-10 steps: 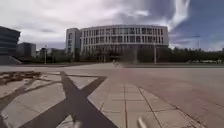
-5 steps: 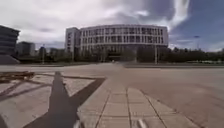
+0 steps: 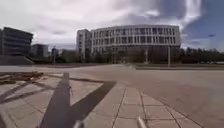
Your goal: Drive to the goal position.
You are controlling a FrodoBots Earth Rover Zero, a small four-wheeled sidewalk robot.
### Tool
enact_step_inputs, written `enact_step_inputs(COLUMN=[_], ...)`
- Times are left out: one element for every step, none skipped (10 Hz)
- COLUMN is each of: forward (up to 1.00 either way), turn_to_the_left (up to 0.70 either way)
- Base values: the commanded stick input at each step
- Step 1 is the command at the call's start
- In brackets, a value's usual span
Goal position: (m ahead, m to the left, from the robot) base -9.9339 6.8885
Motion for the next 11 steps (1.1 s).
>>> enact_step_inputs(forward=[1.00,1.00,1.00,1.00,1.00,1.00,1.00,1.00,1.00,1.00,1.00], turn_to_the_left=[0.00,0.00,0.00,0.00,0.00,0.00,0.00,0.00,0.00,0.00,0.00])
